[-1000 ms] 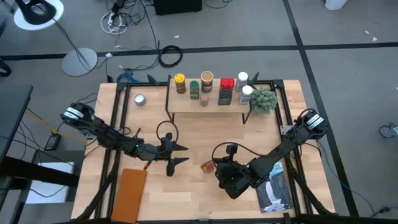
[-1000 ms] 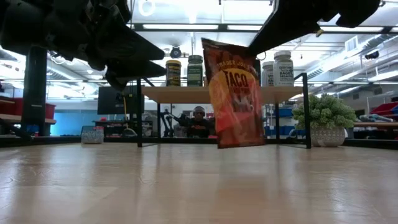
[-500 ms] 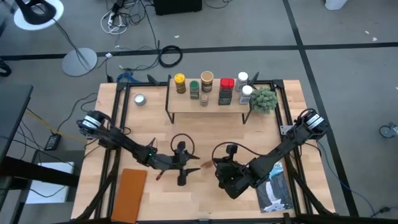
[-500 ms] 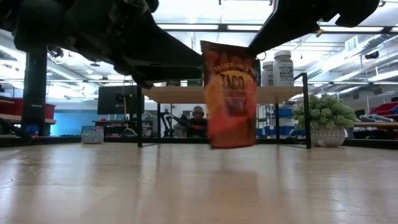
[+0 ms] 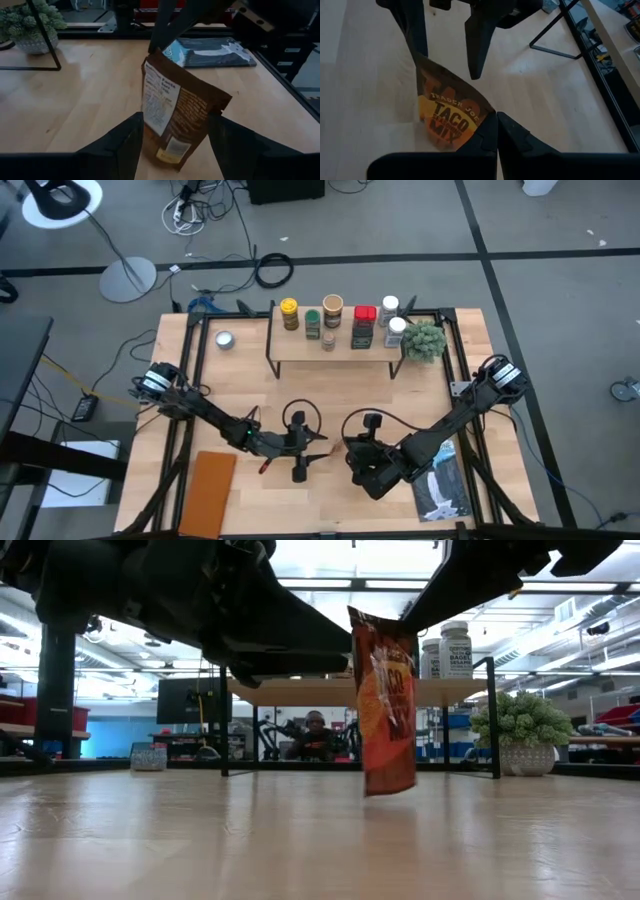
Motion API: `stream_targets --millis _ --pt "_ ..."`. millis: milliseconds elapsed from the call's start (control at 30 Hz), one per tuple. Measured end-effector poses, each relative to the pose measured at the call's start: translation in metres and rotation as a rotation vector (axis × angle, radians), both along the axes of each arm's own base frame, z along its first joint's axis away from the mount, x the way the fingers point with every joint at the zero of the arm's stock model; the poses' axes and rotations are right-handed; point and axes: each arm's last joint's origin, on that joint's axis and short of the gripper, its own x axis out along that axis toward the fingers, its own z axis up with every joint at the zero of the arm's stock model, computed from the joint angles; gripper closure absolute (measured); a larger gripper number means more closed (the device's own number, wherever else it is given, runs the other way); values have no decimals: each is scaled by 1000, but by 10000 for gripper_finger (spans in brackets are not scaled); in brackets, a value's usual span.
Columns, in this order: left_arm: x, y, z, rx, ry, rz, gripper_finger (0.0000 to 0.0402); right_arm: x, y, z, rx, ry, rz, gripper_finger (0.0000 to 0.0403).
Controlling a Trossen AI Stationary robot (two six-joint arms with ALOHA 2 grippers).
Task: Shelf spices
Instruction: Put the brown seasoning bag on the shelf
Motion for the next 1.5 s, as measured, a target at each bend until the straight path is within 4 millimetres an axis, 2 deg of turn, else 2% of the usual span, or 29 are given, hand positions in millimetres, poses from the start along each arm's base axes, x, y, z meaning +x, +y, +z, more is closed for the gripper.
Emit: stream_targets --millis 1100,1500 --pt "-5 2 -13 112 133 -17 179 -3 1 -2 80 35 -4 403" --pt "-4 1 -11 98 114 -29 179 -3 1 -3 79 37 -5 403"
